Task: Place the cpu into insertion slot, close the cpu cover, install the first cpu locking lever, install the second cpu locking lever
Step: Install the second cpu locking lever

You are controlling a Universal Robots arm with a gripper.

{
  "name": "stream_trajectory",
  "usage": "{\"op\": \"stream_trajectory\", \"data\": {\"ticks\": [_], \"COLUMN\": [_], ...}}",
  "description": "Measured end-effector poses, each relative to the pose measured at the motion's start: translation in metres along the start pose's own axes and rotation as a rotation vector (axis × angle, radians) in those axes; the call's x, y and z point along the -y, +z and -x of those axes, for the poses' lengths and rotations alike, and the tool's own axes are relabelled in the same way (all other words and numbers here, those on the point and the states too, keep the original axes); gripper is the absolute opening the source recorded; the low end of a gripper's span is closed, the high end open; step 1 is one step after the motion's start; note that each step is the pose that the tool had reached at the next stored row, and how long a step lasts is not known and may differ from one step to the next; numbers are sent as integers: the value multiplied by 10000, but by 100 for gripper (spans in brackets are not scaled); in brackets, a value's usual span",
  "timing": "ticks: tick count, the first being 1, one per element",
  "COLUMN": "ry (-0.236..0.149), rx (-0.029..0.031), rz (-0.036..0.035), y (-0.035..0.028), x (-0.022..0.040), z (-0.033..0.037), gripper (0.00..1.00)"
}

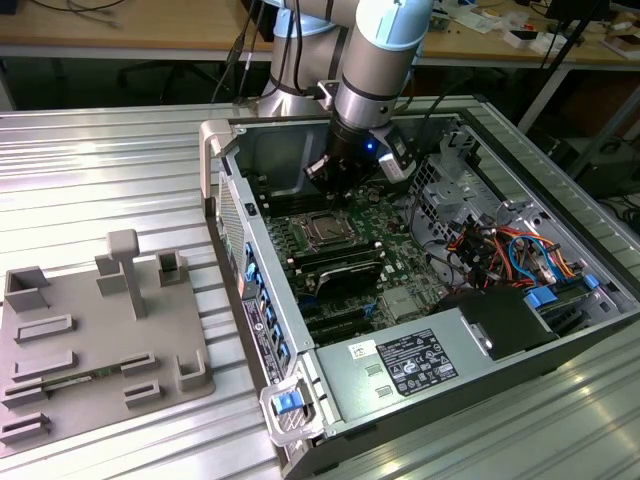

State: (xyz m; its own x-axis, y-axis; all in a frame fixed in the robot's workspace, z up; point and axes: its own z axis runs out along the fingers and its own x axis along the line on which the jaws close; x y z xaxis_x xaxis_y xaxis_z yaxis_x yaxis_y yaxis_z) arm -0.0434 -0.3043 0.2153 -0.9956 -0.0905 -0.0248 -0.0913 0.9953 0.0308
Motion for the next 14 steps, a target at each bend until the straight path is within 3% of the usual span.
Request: {"op": "stream_trajectory", "data": {"ticks": [9,14], "ry": [-1,-1], "rx": [0,-3], "rz": [-1,-8], "y": [0,0], "x": [1,5], "z": [0,41], "gripper": [11,11]}}
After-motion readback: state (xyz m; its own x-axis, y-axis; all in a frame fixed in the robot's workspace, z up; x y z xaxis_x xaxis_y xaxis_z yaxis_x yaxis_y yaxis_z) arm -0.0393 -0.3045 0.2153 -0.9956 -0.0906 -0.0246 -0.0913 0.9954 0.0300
